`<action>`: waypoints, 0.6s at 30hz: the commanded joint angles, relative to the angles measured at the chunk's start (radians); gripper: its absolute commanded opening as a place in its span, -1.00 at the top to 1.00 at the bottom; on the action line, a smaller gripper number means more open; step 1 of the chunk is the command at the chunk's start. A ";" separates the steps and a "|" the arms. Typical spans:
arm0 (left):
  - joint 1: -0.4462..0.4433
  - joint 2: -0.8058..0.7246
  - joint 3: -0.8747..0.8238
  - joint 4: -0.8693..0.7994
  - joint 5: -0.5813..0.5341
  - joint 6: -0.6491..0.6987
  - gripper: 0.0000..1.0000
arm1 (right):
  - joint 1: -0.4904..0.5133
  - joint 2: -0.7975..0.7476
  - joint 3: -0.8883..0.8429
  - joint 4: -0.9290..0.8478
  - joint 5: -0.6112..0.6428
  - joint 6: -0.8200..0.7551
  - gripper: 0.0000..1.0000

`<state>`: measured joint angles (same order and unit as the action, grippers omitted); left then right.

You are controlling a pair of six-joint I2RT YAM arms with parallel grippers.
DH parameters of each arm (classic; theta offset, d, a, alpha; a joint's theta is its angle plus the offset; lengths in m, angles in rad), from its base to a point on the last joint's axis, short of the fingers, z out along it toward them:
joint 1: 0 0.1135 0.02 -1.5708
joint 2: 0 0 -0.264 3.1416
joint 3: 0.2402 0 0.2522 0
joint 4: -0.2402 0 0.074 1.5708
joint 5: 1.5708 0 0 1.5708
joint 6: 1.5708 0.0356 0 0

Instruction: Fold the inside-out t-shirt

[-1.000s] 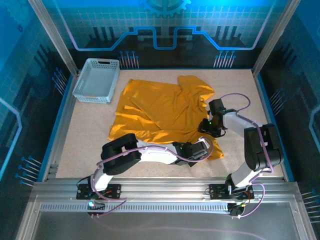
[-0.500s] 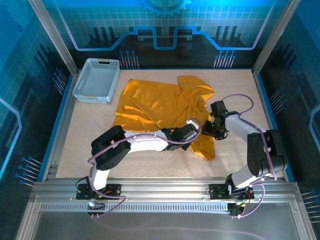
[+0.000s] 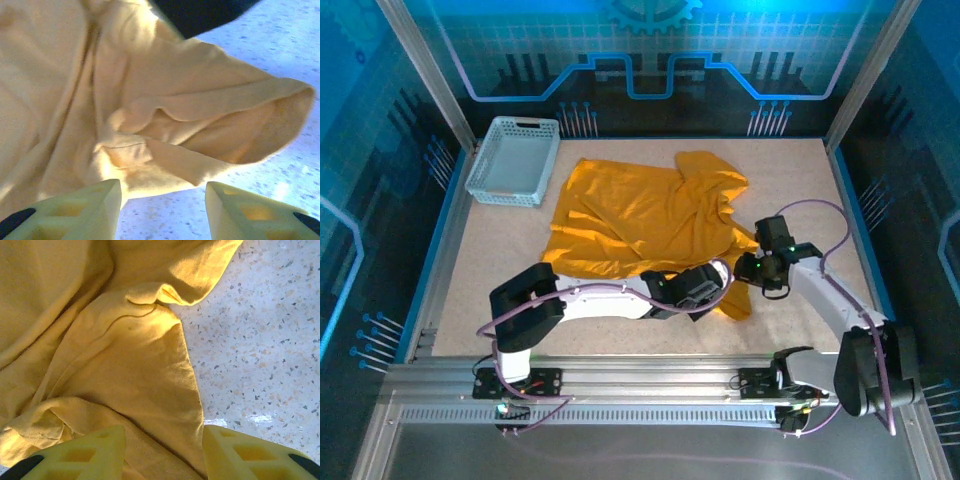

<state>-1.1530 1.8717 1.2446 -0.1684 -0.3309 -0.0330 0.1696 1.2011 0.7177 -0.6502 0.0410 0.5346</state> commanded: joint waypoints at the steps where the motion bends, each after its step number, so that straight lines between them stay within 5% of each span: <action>1: 0.011 0.055 0.090 -0.060 0.014 0.070 0.02 | 0.001 -0.026 -0.020 -0.035 -0.015 0.019 0.08; 7: 0.010 0.168 0.198 -0.129 -0.085 0.083 0.02 | 0.001 -0.060 -0.027 -0.050 -0.019 0.018 0.08; 18: 0.043 0.216 0.212 -0.163 -0.097 0.055 0.00 | -0.035 -0.126 -0.031 -0.077 -0.014 0.022 0.03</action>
<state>-1.1423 2.0476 1.4788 -0.2382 -0.3996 0.0322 0.1650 1.1362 0.6838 -0.6933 0.0574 0.5453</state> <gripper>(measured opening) 0.500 0.479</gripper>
